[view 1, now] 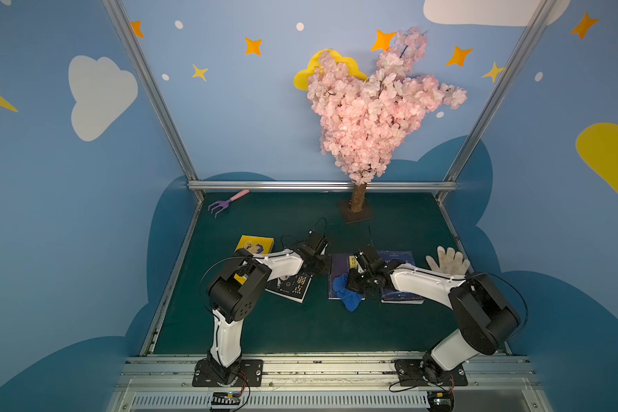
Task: Wipe the cover of the book
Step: Wipe the dirt from the cover of the book.
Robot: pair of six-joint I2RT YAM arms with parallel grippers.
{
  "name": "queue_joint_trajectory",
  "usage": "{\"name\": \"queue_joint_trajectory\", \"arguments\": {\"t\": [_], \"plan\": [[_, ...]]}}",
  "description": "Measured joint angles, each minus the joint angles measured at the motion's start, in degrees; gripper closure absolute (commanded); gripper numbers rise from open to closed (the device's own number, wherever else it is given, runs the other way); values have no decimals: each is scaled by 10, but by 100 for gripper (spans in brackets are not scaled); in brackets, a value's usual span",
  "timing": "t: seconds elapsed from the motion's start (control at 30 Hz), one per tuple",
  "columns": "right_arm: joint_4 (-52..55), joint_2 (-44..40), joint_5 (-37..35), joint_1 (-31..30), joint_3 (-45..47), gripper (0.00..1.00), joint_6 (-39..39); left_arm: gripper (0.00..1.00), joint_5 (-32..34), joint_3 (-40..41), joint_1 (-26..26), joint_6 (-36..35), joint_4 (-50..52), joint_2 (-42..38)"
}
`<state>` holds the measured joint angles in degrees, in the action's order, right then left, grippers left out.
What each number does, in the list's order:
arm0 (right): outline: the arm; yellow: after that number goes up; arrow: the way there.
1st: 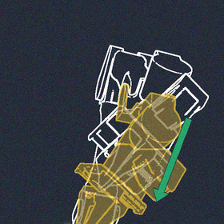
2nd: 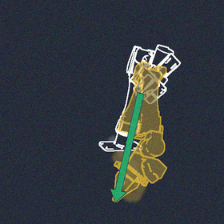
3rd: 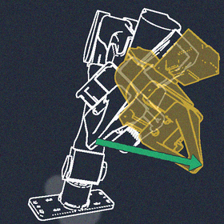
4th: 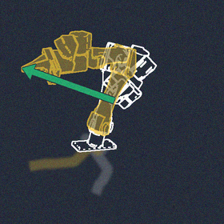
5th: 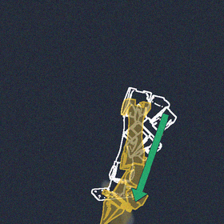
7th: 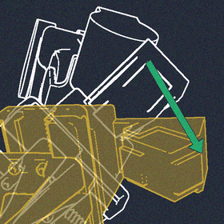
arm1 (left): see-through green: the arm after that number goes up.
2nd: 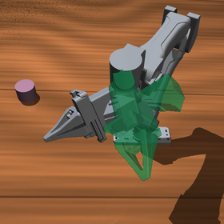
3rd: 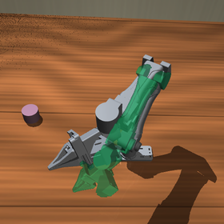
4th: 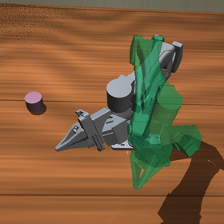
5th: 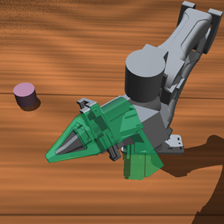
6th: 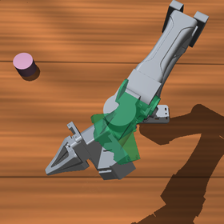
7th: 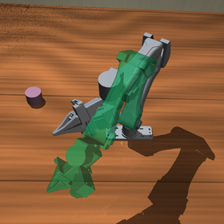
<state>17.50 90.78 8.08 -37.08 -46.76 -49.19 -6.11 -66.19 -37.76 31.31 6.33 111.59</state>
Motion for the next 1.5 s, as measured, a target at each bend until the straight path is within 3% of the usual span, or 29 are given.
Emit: {"name": "queue_joint_trajectory", "arguments": {"t": [0.13, 0.37, 0.47, 0.63, 0.77, 0.87, 1.13, 1.23, 1.33, 1.5], "plan": [[25, 5, 17, 39, -9, 100, 21, 97, 0, 0, 0, 0, 0, 0], [122, 135, 28, 76, -183, 100, 71, 97, 0, 3, 0, 0, -4, -1], [132, 159, 24, 77, -215, 100, 82, 97, 0, 3, 0, 0, -4, -1], [84, 119, 2, 56, -148, 100, 78, 97, 1, 3, 0, 0, -4, -2], [54, 42, -36, -7, -55, 100, 54, 97, 0, 4, 0, 0, -5, -2], [36, 14, -43, -23, -21, 100, 44, 97, 0, 5, 0, 0, -7, -2], [105, 89, 9, 45, -127, 100, 82, 97, 2, 13, -2, -3, -14, -7], [143, 126, -23, 66, -188, 100, 118, 95, 17, 24, -9, -13, -12, -18], [177, 127, -92, 70, -208, 100, 153, 87, 30, 38, -17, -27, 1, -28], [193, 36, -224, 56, -149, 100, 197, 73, 57, 73, -33, -60, -4, -59]]}}
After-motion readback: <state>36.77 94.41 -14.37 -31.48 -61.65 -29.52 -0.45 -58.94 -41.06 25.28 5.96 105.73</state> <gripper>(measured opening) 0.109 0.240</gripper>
